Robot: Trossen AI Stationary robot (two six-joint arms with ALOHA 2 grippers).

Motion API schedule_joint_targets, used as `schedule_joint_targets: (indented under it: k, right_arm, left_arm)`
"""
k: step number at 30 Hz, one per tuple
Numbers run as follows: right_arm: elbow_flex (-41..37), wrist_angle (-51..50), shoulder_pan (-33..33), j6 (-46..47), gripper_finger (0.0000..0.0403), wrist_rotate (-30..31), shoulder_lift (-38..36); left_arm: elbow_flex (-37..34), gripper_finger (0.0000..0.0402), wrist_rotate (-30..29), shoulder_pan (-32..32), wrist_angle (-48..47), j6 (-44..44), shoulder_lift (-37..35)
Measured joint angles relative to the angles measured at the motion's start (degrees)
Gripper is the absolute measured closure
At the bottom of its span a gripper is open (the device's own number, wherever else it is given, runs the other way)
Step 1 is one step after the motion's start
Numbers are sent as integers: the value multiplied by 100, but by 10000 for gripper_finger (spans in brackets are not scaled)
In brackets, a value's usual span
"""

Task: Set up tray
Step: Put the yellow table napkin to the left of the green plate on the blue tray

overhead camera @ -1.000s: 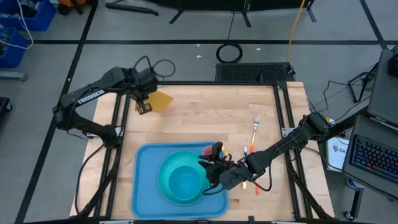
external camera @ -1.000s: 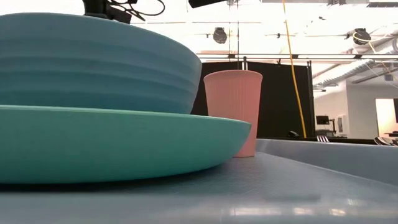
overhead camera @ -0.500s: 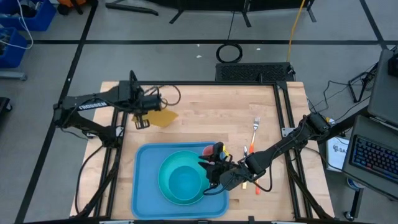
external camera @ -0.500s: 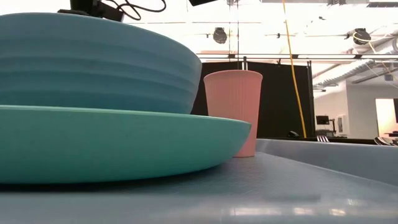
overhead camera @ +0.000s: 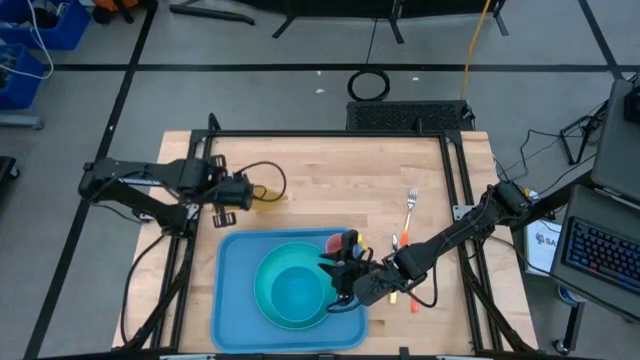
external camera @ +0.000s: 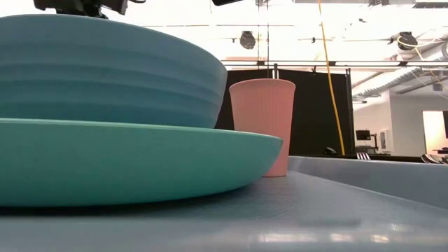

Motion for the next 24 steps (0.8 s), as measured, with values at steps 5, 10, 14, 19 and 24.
schedule_joint_targets:
  k: [5, 10, 14, 19, 24]
  right_arm:
    - [0, -2, 5, 102, 303, 0, 0]
    - [0, -2, 31, 121, 303, 0, 0]
    - [0, -2, 33, 213, 303, -1, 0]
    - [0, -2, 34, 259, 303, -2, 0]
    - [0, -2, 44, 299, 303, -2, 0]
  left_arm:
    - [2, 400, 226, -606, 25, -502, -1]
    - [2, 400, 348, -1240, 29, -980, -2]
    - [-48, 400, 467, -1706, 32, -1465, -1]
    - [-425, 400, 800, -2204, 28, -2104, 25]
    - [-926, 400, 831, -2708, 19, -2678, 25]
